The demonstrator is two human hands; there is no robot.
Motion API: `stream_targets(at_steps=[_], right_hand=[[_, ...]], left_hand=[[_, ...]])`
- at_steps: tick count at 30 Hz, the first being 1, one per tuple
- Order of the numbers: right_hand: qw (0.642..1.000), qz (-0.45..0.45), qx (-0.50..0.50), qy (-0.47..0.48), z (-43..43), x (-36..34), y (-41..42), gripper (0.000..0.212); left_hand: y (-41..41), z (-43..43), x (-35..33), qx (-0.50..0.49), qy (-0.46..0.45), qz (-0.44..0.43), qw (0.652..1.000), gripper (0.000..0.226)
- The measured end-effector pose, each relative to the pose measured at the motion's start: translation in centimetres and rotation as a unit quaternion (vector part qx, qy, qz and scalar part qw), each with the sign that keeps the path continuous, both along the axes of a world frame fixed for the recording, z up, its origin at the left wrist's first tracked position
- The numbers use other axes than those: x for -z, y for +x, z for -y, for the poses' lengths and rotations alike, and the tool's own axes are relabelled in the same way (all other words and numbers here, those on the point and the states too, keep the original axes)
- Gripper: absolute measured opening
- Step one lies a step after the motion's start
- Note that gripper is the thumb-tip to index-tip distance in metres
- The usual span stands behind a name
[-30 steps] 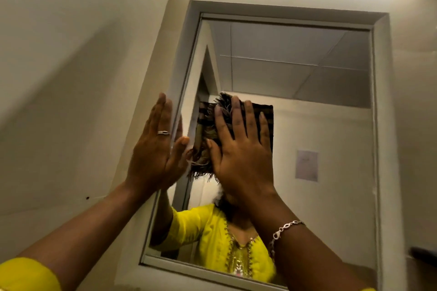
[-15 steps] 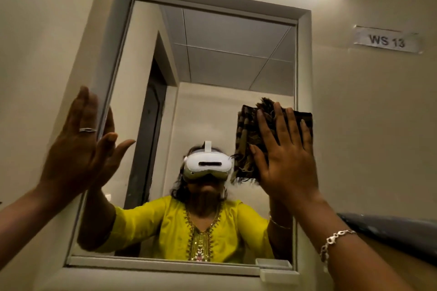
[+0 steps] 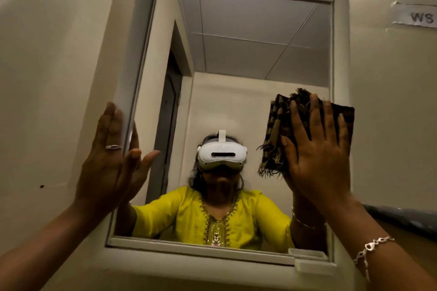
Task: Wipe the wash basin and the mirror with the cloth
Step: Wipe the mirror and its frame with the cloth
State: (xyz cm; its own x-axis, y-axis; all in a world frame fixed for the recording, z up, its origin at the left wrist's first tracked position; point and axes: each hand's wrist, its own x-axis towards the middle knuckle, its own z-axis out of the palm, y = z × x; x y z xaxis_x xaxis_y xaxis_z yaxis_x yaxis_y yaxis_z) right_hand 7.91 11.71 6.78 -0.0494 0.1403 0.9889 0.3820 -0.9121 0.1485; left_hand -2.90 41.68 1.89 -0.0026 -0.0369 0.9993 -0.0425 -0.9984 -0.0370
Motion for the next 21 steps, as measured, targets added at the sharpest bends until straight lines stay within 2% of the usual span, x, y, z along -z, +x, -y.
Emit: stream_targets(at_steps=[2,4,6,11,15,21], right_hand=[[1.000,0.001,-0.017,-0.007,-2.4,0.7,-0.7,0.057],[1.000,-0.004,-0.024,-0.004,-4.9,1.4,-1.6,0.057],[0.999,-0.006,-0.032,-0.006,-7.4,1.9,-2.5,0.058],[0.997,0.008,-0.061,-0.040,-13.2,2.5,-4.4,0.057],[0.996,0.004,-0.067,-0.059,-17.2,2.7,-5.6,0.057],[0.993,-0.003,-0.083,-0.089,-21.7,3.0,-7.2,0.058]], left_hand=[[2.3,-2.4,0.1,-0.057,-0.044,-0.011,0.997,0.087],[3.6,-3.5,0.2,-0.045,-0.061,-0.022,0.997,0.090],[3.3,-3.1,0.5,-0.043,-0.050,0.002,0.998,0.089],[1.7,-1.8,0.2,0.045,-0.014,0.045,0.998,0.092],[0.6,-1.2,0.2,0.164,-0.011,0.026,0.986,0.068],[0.5,-1.3,0.4,0.215,-0.029,0.013,0.976,0.076]])
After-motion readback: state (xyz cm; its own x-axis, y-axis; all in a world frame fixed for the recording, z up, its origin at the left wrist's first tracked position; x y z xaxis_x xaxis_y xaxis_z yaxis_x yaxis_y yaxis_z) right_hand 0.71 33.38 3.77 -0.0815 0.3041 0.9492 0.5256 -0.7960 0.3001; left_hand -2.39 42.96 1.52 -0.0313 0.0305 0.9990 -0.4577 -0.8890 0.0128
